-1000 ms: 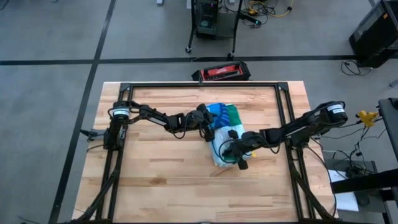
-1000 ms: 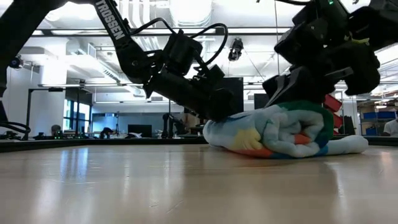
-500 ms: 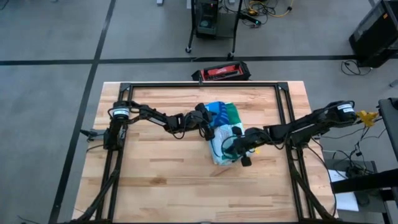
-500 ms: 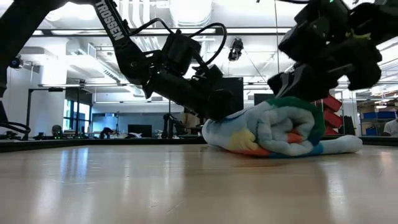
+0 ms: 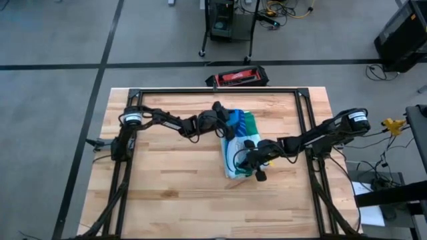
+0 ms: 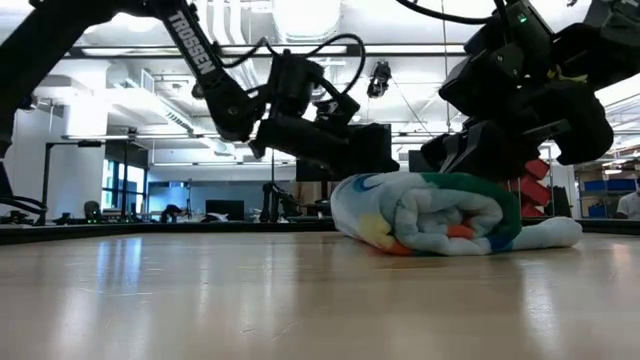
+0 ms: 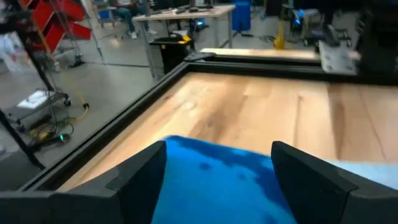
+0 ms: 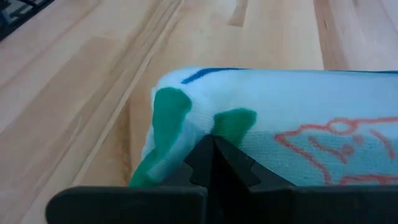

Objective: Roll towel
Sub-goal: Roll the multi-color dinosaur print towel

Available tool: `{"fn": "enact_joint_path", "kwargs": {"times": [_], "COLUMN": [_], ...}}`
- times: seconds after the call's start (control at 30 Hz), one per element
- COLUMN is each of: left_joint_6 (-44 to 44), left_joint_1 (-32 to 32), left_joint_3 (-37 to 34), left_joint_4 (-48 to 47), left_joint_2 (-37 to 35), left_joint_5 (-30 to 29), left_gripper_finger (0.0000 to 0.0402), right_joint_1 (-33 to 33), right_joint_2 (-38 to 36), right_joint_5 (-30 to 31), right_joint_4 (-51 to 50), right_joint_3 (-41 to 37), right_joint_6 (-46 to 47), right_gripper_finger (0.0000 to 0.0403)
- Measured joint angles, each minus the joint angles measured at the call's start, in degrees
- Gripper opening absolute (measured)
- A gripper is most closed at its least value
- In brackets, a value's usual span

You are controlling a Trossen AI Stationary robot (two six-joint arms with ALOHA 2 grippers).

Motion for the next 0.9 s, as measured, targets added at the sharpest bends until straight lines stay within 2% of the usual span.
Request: {"fn": "enact_joint_path", "kwargs": {"times": [0.17,0.27,0.43,0.53,0.67,0.9], "left_joint_6": [-6.2,-7.3,-7.6,-7.6,-8.3,-9.2], "left_joint_1": [2.0,2.0,1.6,1.2,0.9,0.0], "left_joint_3": [0.7,0.8,0.8,0.8,0.8,0.5], "left_joint_4": [-3.3,-6.5,-8.7,-9.0,-10.2,-13.1], "left_joint_2": [1.0,1.0,1.0,0.9,0.8,0.5], "left_joint_5": [-0.4,-3.5,-5.5,-5.9,-6.1,-6.2], "left_gripper_finger": [0.0274,0.0274,0.0274,0.0274,0.0274,0.0274], "right_joint_1": [0.0,0.0,-0.1,-0.1,0.0,0.2], "right_joint_2": [-0.3,-1.5,-7.4,-13.1,-18.9,-18.4], "right_joint_5": [0.1,0.3,1.7,5.9,14.5,22.9], "right_joint_4": [-0.1,-0.7,-5.9,-12.4,-23.5,-30.6], "right_joint_3": [0.0,-0.1,-0.2,-0.3,-0.2,-1.4], "right_joint_6": [-0.3,-0.8,-2.6,-2.7,0.9,7.2], "right_gripper_finger": [0.0000,0.0000,0.0000,0.0000,0.0000,0.0000]}}
